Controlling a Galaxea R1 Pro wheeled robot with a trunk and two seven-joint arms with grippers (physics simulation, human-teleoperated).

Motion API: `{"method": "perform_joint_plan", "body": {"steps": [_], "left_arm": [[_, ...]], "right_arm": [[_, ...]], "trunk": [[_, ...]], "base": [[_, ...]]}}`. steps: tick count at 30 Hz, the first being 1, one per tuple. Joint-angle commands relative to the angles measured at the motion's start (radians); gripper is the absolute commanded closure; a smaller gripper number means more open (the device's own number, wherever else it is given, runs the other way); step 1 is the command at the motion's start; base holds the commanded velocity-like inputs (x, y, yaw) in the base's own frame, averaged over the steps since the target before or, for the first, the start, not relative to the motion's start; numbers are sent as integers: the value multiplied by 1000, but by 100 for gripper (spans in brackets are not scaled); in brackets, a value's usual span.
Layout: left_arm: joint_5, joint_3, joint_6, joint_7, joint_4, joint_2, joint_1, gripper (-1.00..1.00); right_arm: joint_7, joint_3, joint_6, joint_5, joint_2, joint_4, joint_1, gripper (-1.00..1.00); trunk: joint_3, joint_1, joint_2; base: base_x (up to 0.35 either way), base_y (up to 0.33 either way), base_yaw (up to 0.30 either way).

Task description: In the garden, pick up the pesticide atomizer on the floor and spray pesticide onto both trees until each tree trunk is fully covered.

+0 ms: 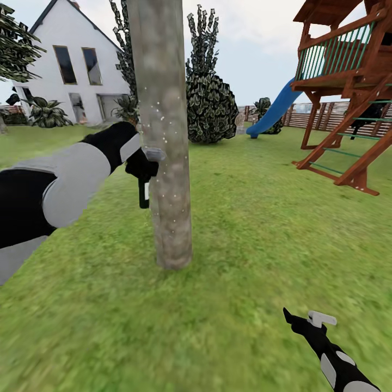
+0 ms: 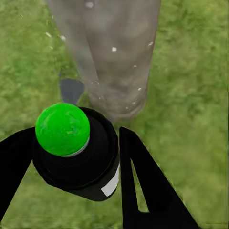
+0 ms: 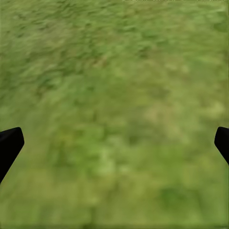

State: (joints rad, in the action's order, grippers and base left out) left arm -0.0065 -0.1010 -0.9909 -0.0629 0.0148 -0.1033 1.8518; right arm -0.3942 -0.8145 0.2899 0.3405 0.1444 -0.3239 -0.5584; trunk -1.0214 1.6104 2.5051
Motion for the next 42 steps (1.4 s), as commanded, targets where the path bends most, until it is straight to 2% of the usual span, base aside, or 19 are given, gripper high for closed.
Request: {"method": "perform_joint_plan", "body": {"steps": [1, 3, 5, 8, 11, 12, 16, 18, 20, 26, 28, 31, 34, 42], "left_arm": [[-1, 0, 1, 0, 1, 4, -15, 100], [-2, 0, 6, -2, 1, 21, -82, 100], [-2, 0, 16, -3, 1, 34, -121, 100], [-4, 0, 34, -3, 2, 42, -202, 100], [-7, 0, 124, -3, 2, 42, -305, 100], [-7, 0, 160, -3, 2, 43, -355, 100], [-9, -1, 254, -2, 2, 43, -454, 100], [-9, -1, 349, 0, 2, 43, -523, 100], [-8, -1, 395, 1, 2, 43, -562, 100], [-1, 0, 439, 0, 2, 42, -597, 100], [0, 0, 475, 0, 2, 42, -631, 100], [1, 0, 486, 0, 2, 42, -639, 100], [1, 1, 525, 0, 2, 42, -666, 100], [0, 0, 537, 0, 2, 40, -683, 100]], "right_arm": [[0, 0, 0, 0, 0, 0, 0, -100], [0, 0, 0, 0, 0, -1, 0, -100], [0, 0, 0, 0, 0, 0, 0, -100], [0, 0, 0, 0, 0, 0, 0, -100], [0, 0, 0, 0, 0, 0, 0, -100], [0, 0, 0, 0, 0, 0, 0, -100], [0, 0, 0, 0, 0, -1, 0, -100], [0, 0, 0, 0, 0, -1, 0, -100], [0, 0, 0, 0, 0, -1, 0, -100], [0, 0, 0, 0, 0, -1, 0, -100], [-1, 2, 0, 3, 0, 0, 0, -100], [-2, 3, -1, 3, 0, 1, 0, -100], [0, 2, 0, 1, 0, 0, 0, -100], [0, 2, 0, 0, -2, 0, 0, -100]], "trunk": [[0, 0, 0], [0, 0, 0], [0, 0, 0], [0, 0, 0], [0, 0, 0], [0, 0, 0], [0, 0, 0], [0, 0, 0], [0, 0, 0], [0, 0, 0], [0, 0, 0], [0, 0, 0], [0, 0, 0], [0, 0, 0]], "base": [[0, 0, 0], [0, 0, 0], [0, 0, 0], [0, 0, 0], [0, 0, 0], [0, 0, 0], [0, 0, 0], [0, 0, 0], [0, 0, 31], [0, -14, 207], [14, -273, 15], [63, -298, 4], [63, -307, 40], [141, -313, 256]]}}
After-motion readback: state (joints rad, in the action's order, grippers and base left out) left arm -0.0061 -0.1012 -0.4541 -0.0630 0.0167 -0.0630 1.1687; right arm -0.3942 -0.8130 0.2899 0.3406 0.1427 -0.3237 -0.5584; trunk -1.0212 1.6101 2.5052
